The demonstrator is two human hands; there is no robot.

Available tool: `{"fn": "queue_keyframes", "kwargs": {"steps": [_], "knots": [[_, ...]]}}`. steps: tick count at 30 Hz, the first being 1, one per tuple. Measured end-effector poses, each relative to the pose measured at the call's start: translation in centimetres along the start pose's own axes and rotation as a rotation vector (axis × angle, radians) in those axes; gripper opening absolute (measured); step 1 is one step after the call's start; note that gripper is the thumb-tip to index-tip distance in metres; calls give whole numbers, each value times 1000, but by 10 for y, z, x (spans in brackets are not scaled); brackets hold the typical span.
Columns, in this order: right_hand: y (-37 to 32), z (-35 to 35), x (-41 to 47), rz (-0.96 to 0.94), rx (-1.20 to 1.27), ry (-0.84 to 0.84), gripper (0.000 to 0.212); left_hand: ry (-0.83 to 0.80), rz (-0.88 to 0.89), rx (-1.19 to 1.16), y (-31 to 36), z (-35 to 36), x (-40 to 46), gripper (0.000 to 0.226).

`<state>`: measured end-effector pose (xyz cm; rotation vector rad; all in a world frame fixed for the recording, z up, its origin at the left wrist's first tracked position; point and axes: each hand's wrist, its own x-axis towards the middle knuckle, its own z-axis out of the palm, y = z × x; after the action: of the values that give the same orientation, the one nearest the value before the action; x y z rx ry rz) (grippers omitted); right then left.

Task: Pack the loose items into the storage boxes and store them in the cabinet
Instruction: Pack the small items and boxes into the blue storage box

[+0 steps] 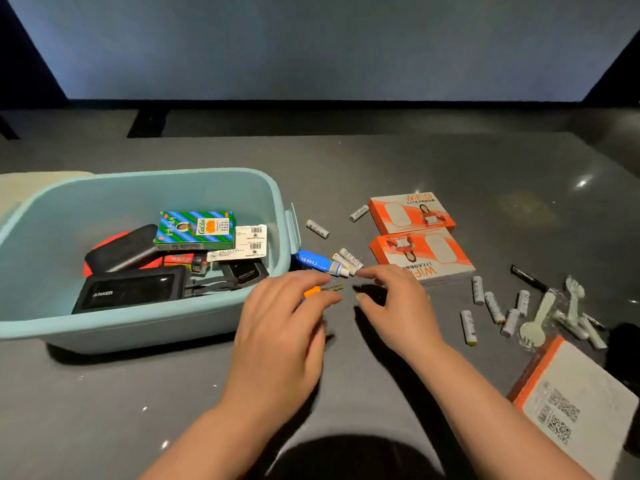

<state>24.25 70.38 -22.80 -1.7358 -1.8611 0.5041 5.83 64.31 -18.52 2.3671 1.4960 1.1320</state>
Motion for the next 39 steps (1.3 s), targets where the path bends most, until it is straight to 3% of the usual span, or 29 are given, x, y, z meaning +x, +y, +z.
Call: {"fn": "queue_keyframes", "kwargs": {"steps": [2,5,10,13,17,21,24,33,39], "knots": [[5,5,24,-50,-41,-48,33,-35,-1,3,6,17,8,32],[5,15,57,-89,-142,-138,32,-160,-160,-20,3,48,20,38],[16,18,85,-255,-283,-293,37,-363,-333,133,-26,98,49,62],[23,16,84,-351,-330,-325,37,-443,-400,255,-40,110,63,61],[33,7,74,-360,-345,-357,39,-407,-354,309,-49,115,69,32],[36,-2,64,-292,-341,-346,34,-396,-334,282,-58,114,73,20],[32,-7,58,-214,-330,-304,25,-391,-306,266,-56,114,72,21],[38,-25,31,2,-230,-256,24,-178,-148,132,-35,100,59,23],[42,-28,24,49,-188,-220,26,-119,-191,18,-2,86,56,25]]}}
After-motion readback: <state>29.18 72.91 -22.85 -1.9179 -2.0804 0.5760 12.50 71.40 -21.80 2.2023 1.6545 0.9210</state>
